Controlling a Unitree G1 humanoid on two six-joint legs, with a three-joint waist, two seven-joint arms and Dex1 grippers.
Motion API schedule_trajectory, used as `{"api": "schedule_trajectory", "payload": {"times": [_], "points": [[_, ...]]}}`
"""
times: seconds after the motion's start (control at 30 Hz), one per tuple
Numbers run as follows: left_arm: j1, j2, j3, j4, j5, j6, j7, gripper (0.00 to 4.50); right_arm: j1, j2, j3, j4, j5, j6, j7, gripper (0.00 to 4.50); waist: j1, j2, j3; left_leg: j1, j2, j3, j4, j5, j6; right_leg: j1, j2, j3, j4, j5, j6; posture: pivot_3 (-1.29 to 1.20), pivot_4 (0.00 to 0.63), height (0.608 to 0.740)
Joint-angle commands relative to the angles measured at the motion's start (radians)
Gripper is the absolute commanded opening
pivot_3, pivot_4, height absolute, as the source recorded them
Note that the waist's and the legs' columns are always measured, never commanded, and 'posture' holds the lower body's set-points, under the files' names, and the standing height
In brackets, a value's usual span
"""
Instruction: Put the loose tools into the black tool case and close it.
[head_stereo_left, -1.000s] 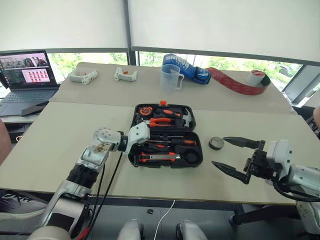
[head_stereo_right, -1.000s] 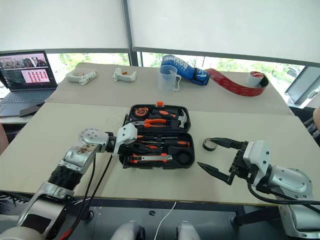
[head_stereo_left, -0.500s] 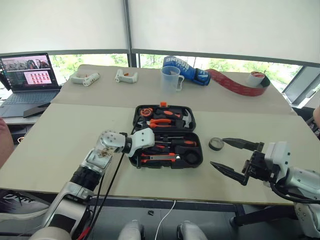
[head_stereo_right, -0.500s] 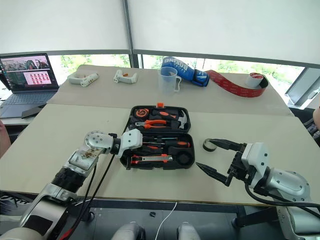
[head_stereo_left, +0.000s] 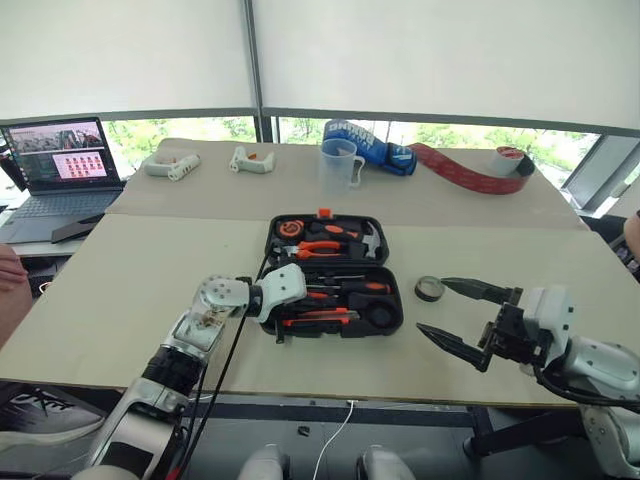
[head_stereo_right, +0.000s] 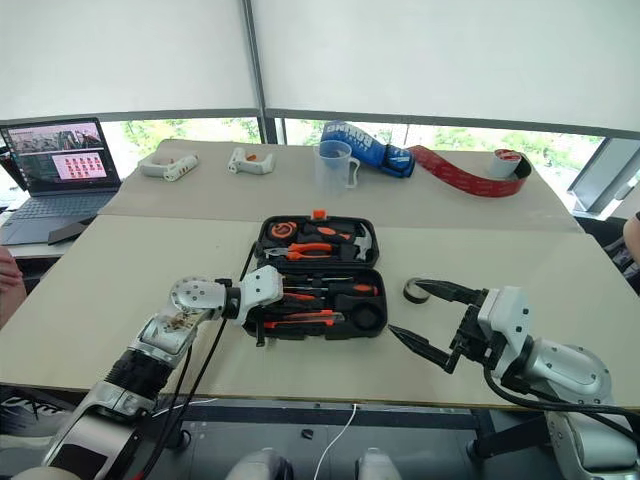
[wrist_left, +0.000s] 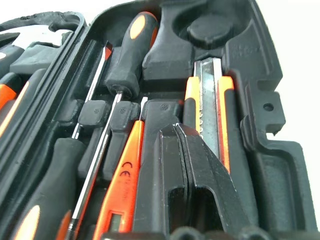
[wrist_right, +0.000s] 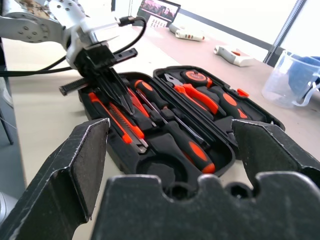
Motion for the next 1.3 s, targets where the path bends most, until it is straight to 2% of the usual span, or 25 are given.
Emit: {"api": "schedule_trajectory", "payload": {"times": [0.03,0.13,0.33,0.47,0.57,0.7,0.77,0.83,0.9,1.07,1.1,1.3], "points": [[-0.004,0.025,0.119,-0.084,-0.161,0.052,-0.055,0.3,0.045,0.0,-0.104,0.022,0.001,-0.049,-0.008,4.5,0.001,-0.001,0.001,-0.003,0.0,-0.001,0.0,0.0,0.0,-0.003,0.0,-0.001,0.0,0.0,0.0,0.0,0.15,0.74],[0.023,0.078,0.184,-0.125,-0.219,0.019,-0.103,0.95,0.106,0.013,-0.172,0.063,-0.008,-0.091,-0.009,4.5,0.001,-0.001,0.001,-0.014,-0.001,-0.001,0.0,0.0,0.0,-0.014,0.0,0.0,0.001,0.001,0.0,0.0,0.15,0.74],[0.108,0.193,0.3,-0.15,-0.318,0.037,-0.181,3.17,0.214,0.057,-0.245,0.184,-0.053,-0.208,-0.005,4.5,-0.005,-0.001,0.001,-0.011,-0.001,0.0,-0.001,-0.001,0.001,-0.013,0.0,0.0,0.0,0.0,-0.001,0.0,0.15,0.74],[0.172,0.259,0.389,-0.124,-0.376,0.03,-0.225,4.4,0.259,0.071,-0.252,0.23,-0.078,-0.251,-0.001,4.5,-0.01,-0.001,0.001,-0.01,0.0,0.001,-0.001,0.0,0.001,-0.013,0.0,0.0,0.001,0.0,0.0,0.0,0.15,0.74],[0.205,0.286,0.417,-0.117,-0.391,0.033,-0.243,4.4,0.229,0.044,-0.239,0.212,-0.081,-0.223,-0.016,4.5,-0.015,0.0,0.001,-0.009,0.002,0.001,-0.001,0.0,0.0,-0.013,0.0,0.001,0.001,-0.003,-0.004,0.0,0.15,0.74],[0.218,0.275,0.419,-0.151,-0.399,0.033,-0.238,4.4,0.11,-0.101,-0.167,0.151,-0.132,0.012,-0.089,4.5,-0.026,0.0,0.002,-0.008,0.002,0.003,-0.001,0.003,0.001,-0.013,-0.001,0.003,0.001,-0.002,-0.002,0.0,0.15,0.74],[0.216,0.263,0.408,-0.166,-0.397,0.029,-0.229,4.4,0.018,-0.189,-0.1,0.119,-0.123,0.154,-0.088,4.5,-0.028,-0.001,0.002,-0.008,0.002,0.003,-0.001,0.004,0.0,-0.014,-0.001,0.004,0.001,0.0,-0.002,0.0,0.15,0.74],[0.211,0.247,0.394,-0.185,-0.398,0.035,-0.22,4.4,-0.084,-0.293,0.007,0.102,-0.131,0.28,-0.036,4.5,-0.026,-0.001,0.002,-0.008,0.002,0.003,-0.001,0.005,0.0,-0.014,0.0,0.003,0.001,0.001,-0.003,0.0,0.15,0.74],[0.2,0.23,0.381,-0.2,-0.394,0.033,-0.209,4.4,-0.227,-0.35,0.136,0.14,-0.188,0.361,-0.012,4.5,-0.024,-0.002,0.003,-0.008,0.002,0.003,-0.001,0.005,0.0,-0.015,0.0,0.003,0.002,0.001,-0.004,0.0,0.15,0.74],[0.174,0.202,0.352,-0.214,-0.385,0.035,-0.188,4.4,-0.495,-0.347,0.386,0.294,-0.316,0.455,0.038,4.5,-0.017,-0.003,0.004,-0.011,0.001,0.002,-0.001,0.005,0.0,-0.016,0.001,0.001,0.001,0.004,-0.01,0.0,0.15,0.74],[0.171,0.198,0.347,-0.217,-0.383,0.036,-0.184,4.4,-0.533,-0.34,0.428,0.328,-0.349,0.452,0.047,4.5,-0.016,-0.003,0.004,-0.012,0.001,0.003,-0.001,0.005,0.0,-0.016,0.001,0.001,0.0,0.005,-0.006,0.0,0.15,0.74],[0.185,0.187,0.33,-0.249,-0.386,0.043,-0.162,4.4,-0.687,-0.259,0.57,0.56,-0.491,0.33,0.081,4.5,-0.018,-0.003,0.004,-0.017,-0.001,0.003,-0.001,0.002,0.004,-0.018,0.0,0.001,-0.003,0.005,-0.001,0.0,0.15,0.74]]}}
